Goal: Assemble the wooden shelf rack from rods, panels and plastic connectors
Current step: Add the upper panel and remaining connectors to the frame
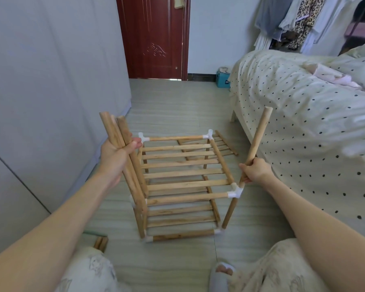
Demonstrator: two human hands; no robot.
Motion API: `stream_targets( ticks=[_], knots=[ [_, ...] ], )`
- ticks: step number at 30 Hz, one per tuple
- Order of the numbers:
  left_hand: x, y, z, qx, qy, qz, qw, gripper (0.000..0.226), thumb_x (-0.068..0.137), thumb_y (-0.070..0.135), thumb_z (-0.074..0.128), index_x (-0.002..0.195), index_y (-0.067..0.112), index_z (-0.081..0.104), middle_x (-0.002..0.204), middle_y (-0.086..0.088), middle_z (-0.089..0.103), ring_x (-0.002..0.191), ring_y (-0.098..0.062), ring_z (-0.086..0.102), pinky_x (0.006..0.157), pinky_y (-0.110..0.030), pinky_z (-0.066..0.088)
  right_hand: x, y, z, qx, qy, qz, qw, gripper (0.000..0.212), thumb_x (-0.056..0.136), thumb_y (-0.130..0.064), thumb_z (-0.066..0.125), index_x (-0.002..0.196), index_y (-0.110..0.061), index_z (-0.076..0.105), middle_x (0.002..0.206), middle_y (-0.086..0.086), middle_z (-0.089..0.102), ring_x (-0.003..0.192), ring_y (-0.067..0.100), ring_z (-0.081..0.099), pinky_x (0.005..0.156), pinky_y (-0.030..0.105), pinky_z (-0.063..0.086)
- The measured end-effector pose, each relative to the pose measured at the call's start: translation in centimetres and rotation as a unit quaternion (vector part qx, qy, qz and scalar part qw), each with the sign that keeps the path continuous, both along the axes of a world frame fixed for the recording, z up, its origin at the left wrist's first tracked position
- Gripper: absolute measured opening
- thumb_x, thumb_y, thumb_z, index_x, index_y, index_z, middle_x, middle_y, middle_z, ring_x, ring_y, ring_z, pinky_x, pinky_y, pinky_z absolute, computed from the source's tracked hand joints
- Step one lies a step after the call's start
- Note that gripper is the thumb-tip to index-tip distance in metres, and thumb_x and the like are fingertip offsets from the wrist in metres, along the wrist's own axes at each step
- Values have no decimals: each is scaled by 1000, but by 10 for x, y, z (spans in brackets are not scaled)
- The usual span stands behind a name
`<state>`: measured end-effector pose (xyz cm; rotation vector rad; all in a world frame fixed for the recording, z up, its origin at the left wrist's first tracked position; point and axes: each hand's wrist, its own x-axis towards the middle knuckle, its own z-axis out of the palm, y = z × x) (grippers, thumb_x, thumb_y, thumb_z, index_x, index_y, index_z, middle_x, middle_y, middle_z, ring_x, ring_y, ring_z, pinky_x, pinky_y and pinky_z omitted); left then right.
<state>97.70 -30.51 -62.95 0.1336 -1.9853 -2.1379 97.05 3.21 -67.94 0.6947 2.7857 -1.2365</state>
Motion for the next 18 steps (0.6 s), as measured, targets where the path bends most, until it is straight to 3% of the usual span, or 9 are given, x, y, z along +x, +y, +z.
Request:
stream_targets(
  ticks=[2, 6, 14, 18],
  knots=[
    [0, -2, -1, -4, -3, 9, 1000, 21, 90, -1, 56, 89, 20, 59, 104, -9, 67, 96, -16, 65, 92, -32, 49, 0, 3, -1, -9, -6, -8, 1000, 18, 93, -24, 55, 96, -7, 51, 72, 9, 63, 62, 20, 65, 62, 29, 54],
    [1, -4, -4, -10, -11, 15, 1000, 21, 91, -2, 54, 89, 19, 57, 93, -2, 68, 90, -13, 66, 92, -33, 49, 2, 9, -2, -34, 2, -24, 999, 18, 93, -20, 55, 98, -3, 53, 74, 11, 65, 62, 20, 66, 64, 30, 55],
    [0, -2, -5, -21, -17, 20, 999, 23, 92, -4, 52, 86, 19, 56, 91, -3, 67, 91, -19, 66, 96, -38, 48, 5, 3, -2, 17, -14, 52, 998, 9, 91, -15, 55, 83, -11, 54, 72, 6, 64, 69, 19, 67, 68, 28, 55],
    [1, -1, -5, -25, -22, 20, 999, 23, 92, -3, 53, 86, 20, 57, 92, -3, 66, 96, -23, 65, 99, -41, 46, 3, 2, -4, 4, -17, 49, 999, 8, 89, -13, 56, 81, -11, 55, 74, 9, 65, 72, 21, 67, 76, 35, 57]
  ],
)
